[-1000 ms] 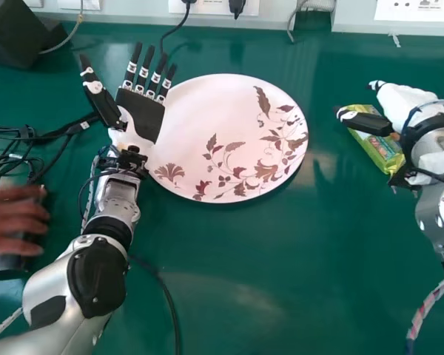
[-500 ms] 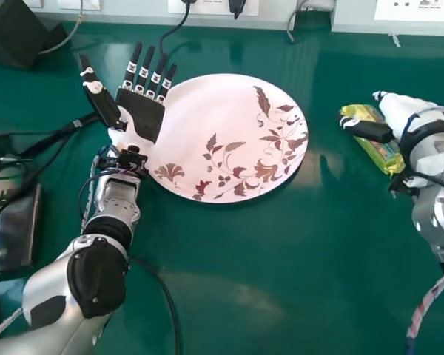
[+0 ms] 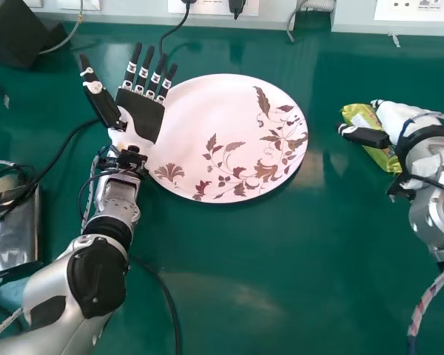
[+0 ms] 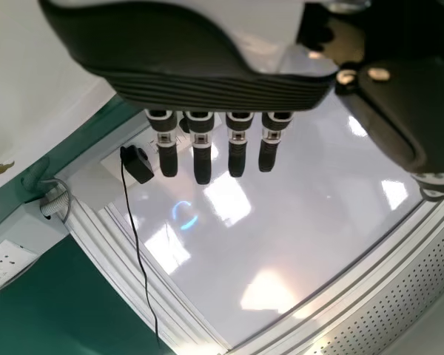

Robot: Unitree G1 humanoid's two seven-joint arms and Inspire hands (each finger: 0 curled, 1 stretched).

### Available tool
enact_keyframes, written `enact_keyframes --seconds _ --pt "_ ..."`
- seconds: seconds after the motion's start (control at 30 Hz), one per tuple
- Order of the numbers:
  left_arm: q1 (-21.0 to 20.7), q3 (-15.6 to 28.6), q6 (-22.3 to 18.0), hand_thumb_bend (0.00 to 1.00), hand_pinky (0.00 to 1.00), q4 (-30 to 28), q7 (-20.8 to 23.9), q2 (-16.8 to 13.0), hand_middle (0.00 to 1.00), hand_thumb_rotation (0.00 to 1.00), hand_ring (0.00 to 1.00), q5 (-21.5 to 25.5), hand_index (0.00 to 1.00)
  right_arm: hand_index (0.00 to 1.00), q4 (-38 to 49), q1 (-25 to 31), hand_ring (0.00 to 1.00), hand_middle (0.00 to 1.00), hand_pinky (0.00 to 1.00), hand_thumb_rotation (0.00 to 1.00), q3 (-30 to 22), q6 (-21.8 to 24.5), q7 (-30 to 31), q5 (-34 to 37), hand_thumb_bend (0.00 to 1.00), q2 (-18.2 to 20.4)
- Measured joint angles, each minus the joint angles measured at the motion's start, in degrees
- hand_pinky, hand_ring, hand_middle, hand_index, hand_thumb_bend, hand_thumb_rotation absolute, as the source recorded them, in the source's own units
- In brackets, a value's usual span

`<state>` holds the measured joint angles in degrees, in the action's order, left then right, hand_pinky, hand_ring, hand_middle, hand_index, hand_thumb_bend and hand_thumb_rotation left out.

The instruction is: Pick up biscuit and place it in the plate

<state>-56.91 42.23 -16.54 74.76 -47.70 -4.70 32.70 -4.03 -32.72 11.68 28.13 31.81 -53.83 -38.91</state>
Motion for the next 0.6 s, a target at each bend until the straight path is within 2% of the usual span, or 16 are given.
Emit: enact_keyframes --seconds 0.07,0.17,0.6 --pt "0.0 0.0 0.01 1.0 0.91 0.0 -0.03 0.0 0.99 0.52 0.93 0.0 0.99 1.0 -0.05 0.0 1.0 1.0 1.0 0.95 0.01 0.0 -0.19 0.01 0.81 0.0" --pt "0.0 0.0 0.01 1.0 0.92 0.0 -0.03 0.0 0.99 0.52 0.94 0.0 0.99 1.0 -0.18 0.01 1.0 1.0 1.0 0.99 0.02 0.0 -0.25 0.05 0.79 -0.03" --pt "0.0 0.09 0.29 1.0 0.91 0.0 -0.26 0.0 1.0 0.51 0.94 0.1 0.99 1.0 0.0 0.42 1.0 1.0 1.0 0.97 -0.05 0.02 -0.24 0.59 0.79 -0.7"
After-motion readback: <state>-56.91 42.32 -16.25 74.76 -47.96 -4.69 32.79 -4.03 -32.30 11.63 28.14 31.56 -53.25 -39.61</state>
